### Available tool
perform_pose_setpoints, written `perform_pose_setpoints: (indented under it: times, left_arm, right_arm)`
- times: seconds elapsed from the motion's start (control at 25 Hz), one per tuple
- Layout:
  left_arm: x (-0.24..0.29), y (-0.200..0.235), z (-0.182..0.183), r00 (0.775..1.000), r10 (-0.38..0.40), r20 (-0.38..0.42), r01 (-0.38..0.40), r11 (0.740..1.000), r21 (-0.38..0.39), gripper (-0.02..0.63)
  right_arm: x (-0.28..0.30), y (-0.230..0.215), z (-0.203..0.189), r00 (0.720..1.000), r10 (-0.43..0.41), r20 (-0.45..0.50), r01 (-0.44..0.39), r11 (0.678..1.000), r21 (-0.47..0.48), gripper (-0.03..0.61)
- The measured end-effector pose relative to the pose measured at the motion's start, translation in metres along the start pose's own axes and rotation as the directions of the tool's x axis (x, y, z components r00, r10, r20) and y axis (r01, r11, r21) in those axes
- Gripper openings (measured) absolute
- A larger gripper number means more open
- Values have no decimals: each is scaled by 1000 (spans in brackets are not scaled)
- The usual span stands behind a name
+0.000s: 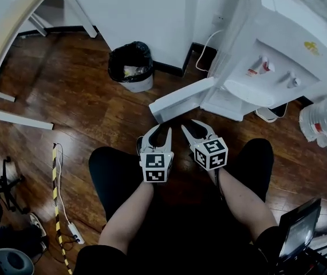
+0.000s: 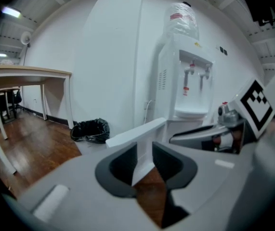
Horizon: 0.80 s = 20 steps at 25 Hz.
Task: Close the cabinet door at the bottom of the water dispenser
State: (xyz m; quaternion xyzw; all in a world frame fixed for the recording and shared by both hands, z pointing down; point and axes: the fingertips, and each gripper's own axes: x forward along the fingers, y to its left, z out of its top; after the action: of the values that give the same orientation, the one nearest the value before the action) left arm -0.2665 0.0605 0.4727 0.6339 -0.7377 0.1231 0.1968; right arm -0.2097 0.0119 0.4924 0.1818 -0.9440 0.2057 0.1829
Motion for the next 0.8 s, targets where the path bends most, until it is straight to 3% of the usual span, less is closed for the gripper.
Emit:
perform_pose_setpoints:
  times: [0.24, 0.4, 0.48, 0.6, 0.72, 0.8]
  left_arm:
    - [25, 38, -3, 998, 32, -50, -32, 999, 1, 142]
    - [44, 64, 7, 996, 30, -79, -40, 992, -122, 214]
    - [56, 71, 17, 995, 3, -99, -17, 990, -141, 274]
    - [81, 61, 14, 969, -115, -221, 117, 993, -4, 425]
    - [101, 60, -13, 914, -158, -373, 234, 958, 167, 459]
    - [108, 66, -21, 897, -154, -415, 249, 951, 185, 453]
  right_arm:
    - [33, -15, 5, 999, -15, -37, 17, 999, 35, 124]
    - [42, -17, 3, 997, 1, -77, 1, 1000, 21, 124]
    - [43, -18, 5, 996, 18, -86, -17, 1000, 17, 124]
    - [41, -22, 12, 996, 38, -84, -37, 999, 7, 124]
    - [36, -29, 18, 996, 38, -83, -38, 999, -2, 124]
    - [32, -35, 25, 997, 31, -72, -31, 1000, 0, 124]
